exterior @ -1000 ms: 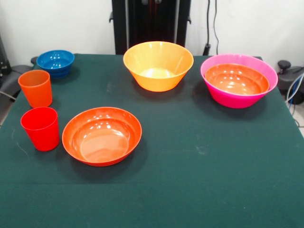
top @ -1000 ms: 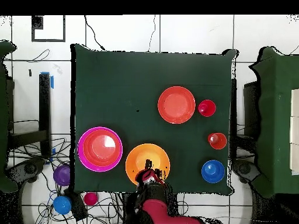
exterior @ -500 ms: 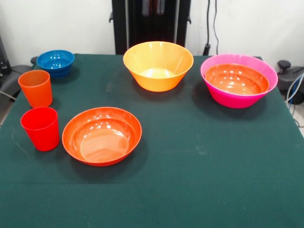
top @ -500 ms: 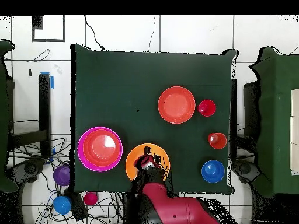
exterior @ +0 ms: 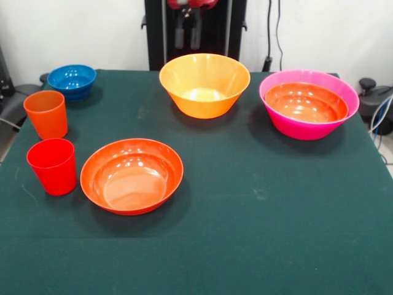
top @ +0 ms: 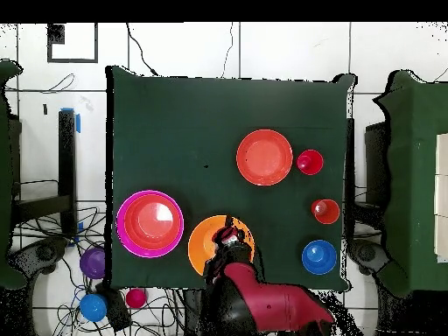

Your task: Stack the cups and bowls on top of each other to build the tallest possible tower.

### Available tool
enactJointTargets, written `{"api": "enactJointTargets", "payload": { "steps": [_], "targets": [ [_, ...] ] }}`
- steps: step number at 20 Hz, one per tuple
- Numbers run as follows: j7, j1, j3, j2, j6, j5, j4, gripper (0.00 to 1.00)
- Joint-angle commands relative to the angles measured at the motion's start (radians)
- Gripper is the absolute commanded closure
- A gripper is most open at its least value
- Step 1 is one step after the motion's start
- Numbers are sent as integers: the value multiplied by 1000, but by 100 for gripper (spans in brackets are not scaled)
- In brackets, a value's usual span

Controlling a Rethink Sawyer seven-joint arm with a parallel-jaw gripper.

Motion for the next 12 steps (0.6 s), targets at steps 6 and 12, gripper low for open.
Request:
{"api": "enactJointTargets", "payload": {
  "steps": [6, 12],
  "targets": [
    [10, 3, -123, 321, -111, -13, -148, 0],
    [-40, -70, -74, 297, -68, -112, -177, 0]
  ]
}}
